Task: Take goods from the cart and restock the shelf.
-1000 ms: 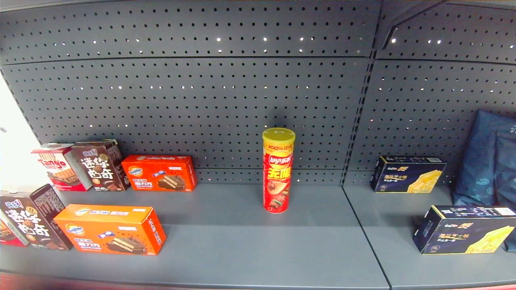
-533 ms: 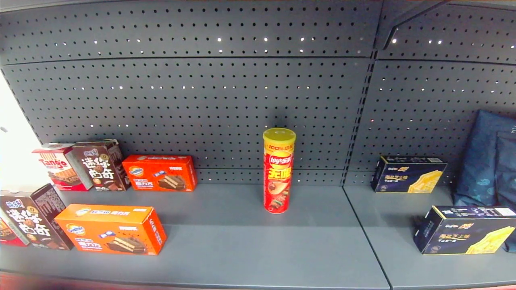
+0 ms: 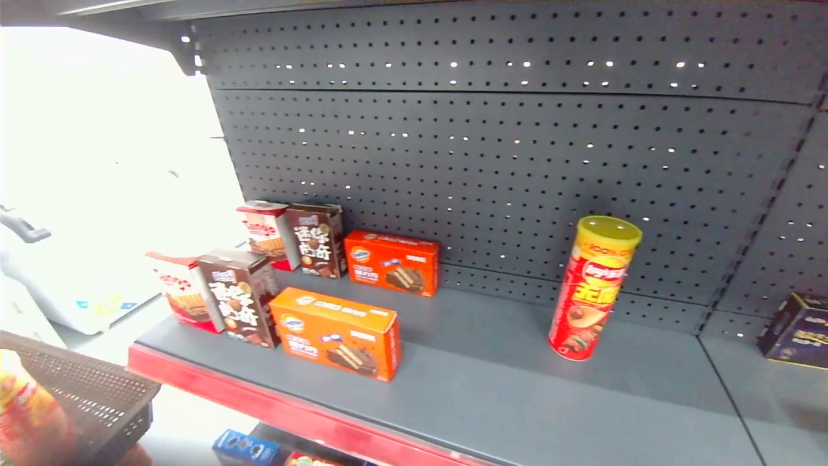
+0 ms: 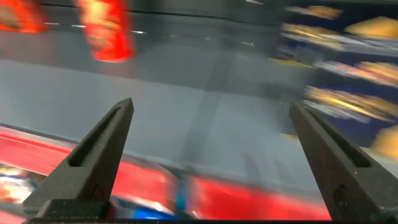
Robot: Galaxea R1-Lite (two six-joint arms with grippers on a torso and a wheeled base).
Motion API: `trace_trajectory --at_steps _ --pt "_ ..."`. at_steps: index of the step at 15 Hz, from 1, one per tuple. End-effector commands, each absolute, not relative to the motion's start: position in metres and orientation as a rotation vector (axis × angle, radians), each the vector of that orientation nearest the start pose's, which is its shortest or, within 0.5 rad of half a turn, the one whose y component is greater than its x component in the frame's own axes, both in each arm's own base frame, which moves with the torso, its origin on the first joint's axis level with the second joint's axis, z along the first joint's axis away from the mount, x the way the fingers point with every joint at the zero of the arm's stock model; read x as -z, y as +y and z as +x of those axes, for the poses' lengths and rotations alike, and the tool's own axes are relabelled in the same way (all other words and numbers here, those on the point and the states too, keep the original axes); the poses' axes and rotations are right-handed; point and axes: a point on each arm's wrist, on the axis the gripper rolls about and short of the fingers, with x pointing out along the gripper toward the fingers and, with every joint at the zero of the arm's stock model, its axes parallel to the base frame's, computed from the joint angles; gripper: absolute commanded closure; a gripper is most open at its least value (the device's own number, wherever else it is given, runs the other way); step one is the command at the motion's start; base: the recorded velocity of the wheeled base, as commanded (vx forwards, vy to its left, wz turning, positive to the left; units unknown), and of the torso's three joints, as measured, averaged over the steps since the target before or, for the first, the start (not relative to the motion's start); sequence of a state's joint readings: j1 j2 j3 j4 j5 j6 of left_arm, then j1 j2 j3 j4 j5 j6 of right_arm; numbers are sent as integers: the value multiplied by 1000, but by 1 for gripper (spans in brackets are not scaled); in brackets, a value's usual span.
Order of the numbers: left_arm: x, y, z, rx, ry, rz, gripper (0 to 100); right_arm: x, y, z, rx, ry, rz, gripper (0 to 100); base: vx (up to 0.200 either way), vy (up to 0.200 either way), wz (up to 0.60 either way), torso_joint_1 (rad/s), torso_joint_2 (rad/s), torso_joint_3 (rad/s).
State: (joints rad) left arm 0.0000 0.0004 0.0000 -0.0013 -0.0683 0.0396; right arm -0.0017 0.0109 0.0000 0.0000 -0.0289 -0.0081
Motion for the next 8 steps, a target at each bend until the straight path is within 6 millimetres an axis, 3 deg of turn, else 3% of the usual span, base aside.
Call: trace_trajectory --at_steps 1,8 --pt "-76 -2 -23 67 -3 40 0 -76 -1 -22 31 11 -8 0 0 0 600 2 7 2" --pt "-76 -2 -23 67 -3 40 0 -76 -1 -22 31 11 -6 0 0 0 600 2 2 1"
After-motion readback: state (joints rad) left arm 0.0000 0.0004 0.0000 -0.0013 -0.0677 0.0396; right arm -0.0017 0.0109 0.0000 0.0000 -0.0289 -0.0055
